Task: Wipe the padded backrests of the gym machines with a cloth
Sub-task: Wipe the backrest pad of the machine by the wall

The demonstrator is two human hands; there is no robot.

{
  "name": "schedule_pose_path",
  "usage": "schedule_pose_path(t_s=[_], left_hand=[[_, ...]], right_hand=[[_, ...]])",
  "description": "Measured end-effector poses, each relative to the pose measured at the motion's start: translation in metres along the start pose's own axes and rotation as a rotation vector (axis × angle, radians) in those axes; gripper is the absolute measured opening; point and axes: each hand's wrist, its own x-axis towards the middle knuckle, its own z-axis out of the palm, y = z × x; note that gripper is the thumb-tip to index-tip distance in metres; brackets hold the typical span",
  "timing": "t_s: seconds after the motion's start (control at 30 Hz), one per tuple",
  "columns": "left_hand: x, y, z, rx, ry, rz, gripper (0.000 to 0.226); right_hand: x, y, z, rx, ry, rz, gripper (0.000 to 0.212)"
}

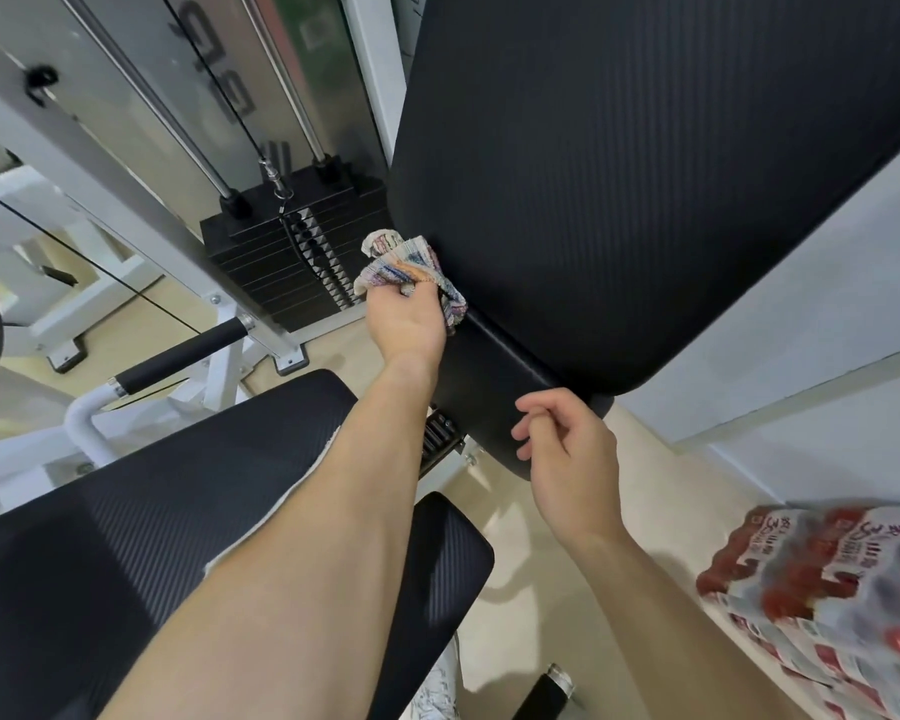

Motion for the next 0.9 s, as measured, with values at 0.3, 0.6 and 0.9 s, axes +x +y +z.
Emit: schedule_pose_path(t_s=[0.3, 0.6, 0.9], left_hand=[[-0.045, -0.004, 0.005, -0.036, -0.009, -0.077, 0.017], [-0.104, -0.029, 0.022, -0.082, -0.056, -0.109, 0.033], [-0.157, -0.040, 0.033, -0.028, -0.113, -0.123, 0.039]], right_hand=[[-0.007, -0.013, -0.015, 0.058, 0.023, -0.023, 0.026], [-0.018, -0.010, -0.041, 0.147, 0.194, -0.023, 0.029], [-0.038, 0.011, -0.060, 0.148, 0.278, 0.065, 0.020]])
